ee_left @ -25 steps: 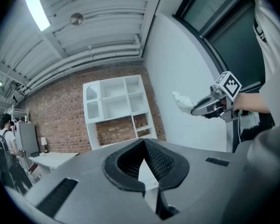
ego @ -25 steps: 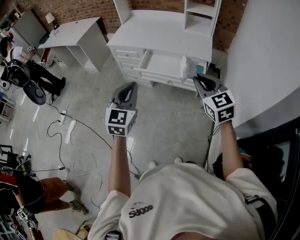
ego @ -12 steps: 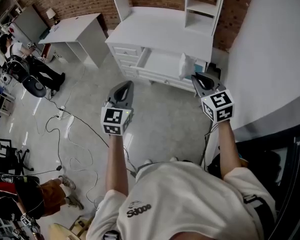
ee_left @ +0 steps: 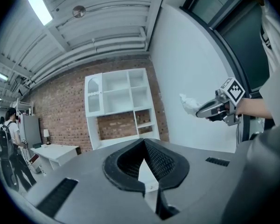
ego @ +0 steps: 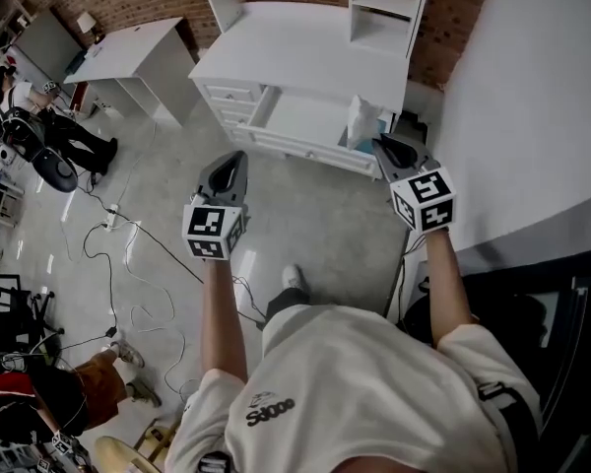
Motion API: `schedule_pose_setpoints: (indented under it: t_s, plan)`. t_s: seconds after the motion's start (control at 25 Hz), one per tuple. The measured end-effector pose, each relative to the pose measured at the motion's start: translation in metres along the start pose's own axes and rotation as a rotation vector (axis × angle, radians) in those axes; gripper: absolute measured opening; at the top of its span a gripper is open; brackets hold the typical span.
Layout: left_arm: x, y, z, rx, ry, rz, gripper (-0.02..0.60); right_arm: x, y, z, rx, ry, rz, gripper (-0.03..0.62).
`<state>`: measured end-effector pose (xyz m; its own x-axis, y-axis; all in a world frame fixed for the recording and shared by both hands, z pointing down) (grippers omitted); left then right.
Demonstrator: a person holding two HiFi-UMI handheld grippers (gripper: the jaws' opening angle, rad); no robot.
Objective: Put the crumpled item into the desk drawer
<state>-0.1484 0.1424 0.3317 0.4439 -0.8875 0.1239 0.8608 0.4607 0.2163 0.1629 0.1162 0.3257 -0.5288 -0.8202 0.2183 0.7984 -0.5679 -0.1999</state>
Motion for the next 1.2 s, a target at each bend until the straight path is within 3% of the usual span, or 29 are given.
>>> schedule_pose_setpoints:
  t_s: [0.36, 1.2]
  plan:
    - [0.058, -0.019, 0.006, 0.021, -0.02, 0.016, 0.018, 0.042, 0.035, 0.013, -0.022, -0.056, 0.014, 0.032]
    - [0.252, -0.14, 0.035, -0.005, -0.079, 0.076, 0.018, 0.228, 0.134, 0.005, 0.024, -0.136, 0.018, 0.032]
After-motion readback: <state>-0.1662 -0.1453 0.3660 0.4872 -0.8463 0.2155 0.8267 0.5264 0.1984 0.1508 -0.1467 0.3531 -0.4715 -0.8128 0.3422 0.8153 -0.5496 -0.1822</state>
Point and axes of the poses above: the fingertips, and each gripper's own axes: x forward along the fingers, y to its right, z out of its underside, the point moved 7 cm from there along -x, backward along the fingers, and after that the axes turned 1 degree about z, right-handed, at the moved point
